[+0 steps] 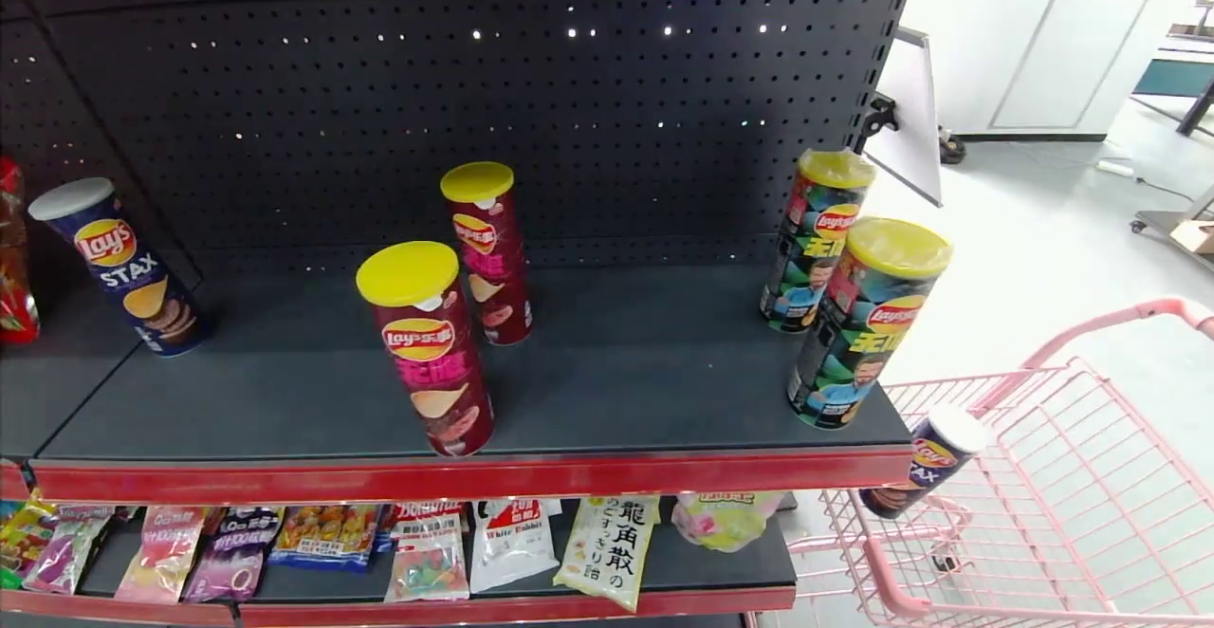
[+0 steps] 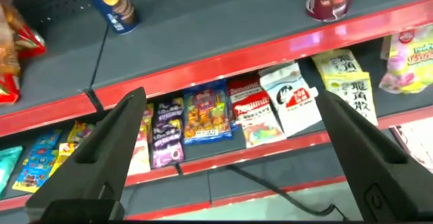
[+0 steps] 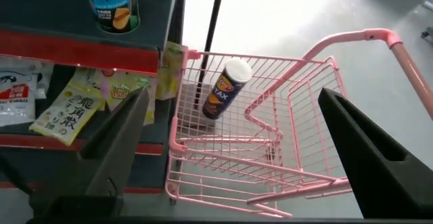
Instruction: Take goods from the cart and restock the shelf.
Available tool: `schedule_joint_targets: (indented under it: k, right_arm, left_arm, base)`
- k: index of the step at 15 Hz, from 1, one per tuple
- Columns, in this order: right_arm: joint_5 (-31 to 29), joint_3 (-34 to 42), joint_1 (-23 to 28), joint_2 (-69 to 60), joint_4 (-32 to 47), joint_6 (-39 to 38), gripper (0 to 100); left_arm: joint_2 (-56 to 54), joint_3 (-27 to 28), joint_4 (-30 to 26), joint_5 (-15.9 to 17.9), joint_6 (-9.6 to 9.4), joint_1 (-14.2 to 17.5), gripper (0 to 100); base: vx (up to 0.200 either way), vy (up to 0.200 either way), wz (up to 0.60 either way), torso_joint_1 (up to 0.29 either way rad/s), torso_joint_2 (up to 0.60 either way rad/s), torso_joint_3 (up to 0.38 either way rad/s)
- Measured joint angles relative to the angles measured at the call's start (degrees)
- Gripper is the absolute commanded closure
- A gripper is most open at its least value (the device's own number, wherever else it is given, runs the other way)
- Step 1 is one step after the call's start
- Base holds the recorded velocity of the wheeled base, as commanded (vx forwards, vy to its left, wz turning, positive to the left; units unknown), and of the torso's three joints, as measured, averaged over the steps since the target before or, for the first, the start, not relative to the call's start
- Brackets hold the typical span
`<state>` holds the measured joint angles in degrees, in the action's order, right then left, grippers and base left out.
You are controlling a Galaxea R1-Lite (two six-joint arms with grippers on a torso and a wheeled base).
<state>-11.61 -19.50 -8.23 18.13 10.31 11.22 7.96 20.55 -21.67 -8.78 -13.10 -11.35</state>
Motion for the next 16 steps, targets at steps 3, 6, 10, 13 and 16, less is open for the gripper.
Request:
schedule_joint_targets:
  k: [3, 6, 10, 13, 16]
  right_arm:
    - [-0.1, 0.0, 0.0, 0.0, 0.0, 0.3, 0]
    - [-0.1, 0.0, 0.0, 0.0, 0.0, 0.3, 0]
    - [-0.3, 0.6, 0.0, -0.1, -0.1, 0.7, 0]
    - [-0.5, 1.2, 0.2, -0.4, -0.1, 1.6, 0]
    - [-0.6, 1.3, 0.3, -0.7, -0.1, 1.7, 0]
  left_arm:
    - [-0.2, 0.0, 0.0, 0.1, 0.0, 0.0, 0]
    - [-0.4, 0.0, 0.1, 0.2, 0.02, 0.0, 0]
    - [-0.9, 0.0, 0.1, 0.2, 0.0, -0.2, 0]
    - [-1.3, 0.0, 0.2, 0.2, 0.0, -0.1, 0]
    - [-1.5, 0.0, 0.1, 0.2, 0.02, -0.2, 0]
  base:
    - [0.0, 0.0, -0.6, 0.006, 0.01, 0.002]
    - [0.0, 0.0, -0.2, 0.001, 0.0, 0.004]
    - [0.0, 0.0, 0.0, 0.0, 0.0, 0.0]
    - [0.0, 0.0, 0.0, -0.043, 0.11, 0.058]
    - [0.0, 0.0, 0.0, -0.141, 0.35, 0.191]
